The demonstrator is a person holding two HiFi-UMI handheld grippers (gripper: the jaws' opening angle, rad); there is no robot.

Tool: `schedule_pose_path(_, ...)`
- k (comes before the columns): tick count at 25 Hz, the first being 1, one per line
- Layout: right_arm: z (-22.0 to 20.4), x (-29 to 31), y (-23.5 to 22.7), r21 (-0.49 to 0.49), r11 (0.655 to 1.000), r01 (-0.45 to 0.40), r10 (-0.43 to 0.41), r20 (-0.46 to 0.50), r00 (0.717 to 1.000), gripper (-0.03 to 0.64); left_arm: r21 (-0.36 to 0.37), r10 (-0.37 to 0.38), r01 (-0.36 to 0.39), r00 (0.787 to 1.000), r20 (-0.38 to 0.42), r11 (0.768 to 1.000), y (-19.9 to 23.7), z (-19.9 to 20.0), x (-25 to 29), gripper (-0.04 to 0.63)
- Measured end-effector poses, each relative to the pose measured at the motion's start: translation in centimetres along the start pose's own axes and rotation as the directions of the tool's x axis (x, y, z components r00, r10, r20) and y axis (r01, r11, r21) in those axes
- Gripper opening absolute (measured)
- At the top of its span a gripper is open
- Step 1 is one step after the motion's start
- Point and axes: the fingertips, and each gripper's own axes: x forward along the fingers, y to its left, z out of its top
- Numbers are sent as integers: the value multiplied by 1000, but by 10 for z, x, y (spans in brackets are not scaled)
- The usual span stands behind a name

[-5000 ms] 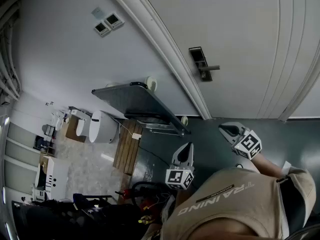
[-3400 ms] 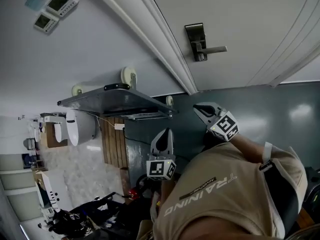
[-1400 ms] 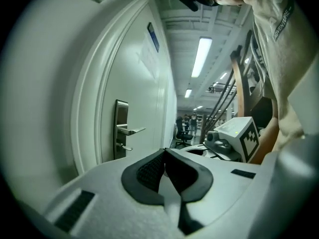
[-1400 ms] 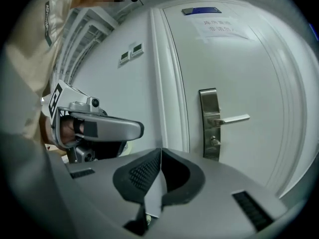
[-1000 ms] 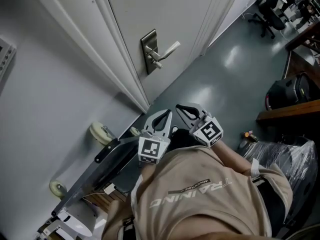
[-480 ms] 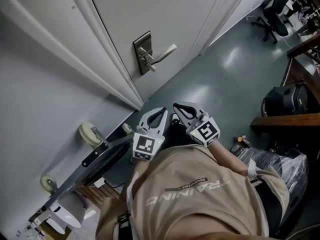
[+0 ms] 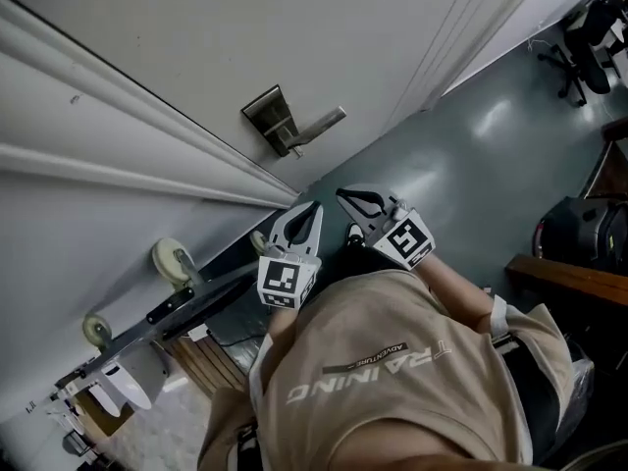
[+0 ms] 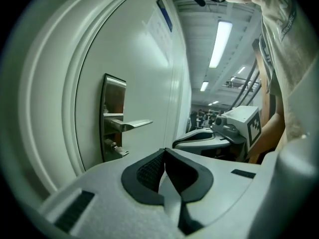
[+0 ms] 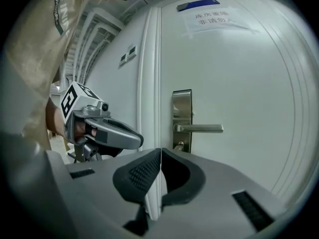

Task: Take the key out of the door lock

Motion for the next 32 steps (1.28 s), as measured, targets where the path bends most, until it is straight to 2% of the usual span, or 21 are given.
schedule_pose_path(5, -16, 11, -8, 25, 994, -111, 112, -45, 993, 15, -35, 86, -88, 995, -55, 996, 4, -13, 5, 9)
schedule_pose_path(8, -19, 19, 6, 60, 974, -219, 223, -87, 971, 15, -64, 103, -109, 991, -89, 992, 2, -23, 1, 9)
schedule_pose_path(10, -20, 26, 11, 63, 964, -258, 264, -98, 960, 15, -74, 114, -121, 989, -99, 990, 7, -26, 1, 9)
schedule_pose_path(13, -22, 28, 14, 44, 965, -257, 260, -114, 959, 15, -57, 98, -102, 992, -79, 993, 12, -19, 5, 9)
schedule_pose_path(15, -23, 26, 9, 51, 973, -224, 228, -124, 966, 15, -36, 77, -79, 996, -54, 996, 12, -10, 9, 9)
schedule_pose_path(20, -18, 23, 9, 199, 968, -154, 176, -97, 980, 15, -6, 91, -91, 996, 4, 996, 19, 15, 1, 9)
schedule_pose_path(23, -20, 28, 16, 157, 968, -196, 215, -108, 971, 15, -19, 121, -121, 992, 20, 992, 24, 12, -7, 9)
schedule_pose_path(27, -6, 39, 36, 126, 954, -272, 282, -69, 957, 15, -48, 170, -171, 985, -36, 984, 34, -13, -27, 9)
schedule_pose_path(30, 4, 43, 45, 117, 949, -293, 299, -42, 953, 15, -76, 189, -191, 981, -39, 979, 40, -18, -35, 9)
schedule_pose_path(32, 4, 46, 48, 90, 955, -283, 289, -57, 956, 15, -73, 180, -182, 983, -27, 981, 41, -16, -35, 9)
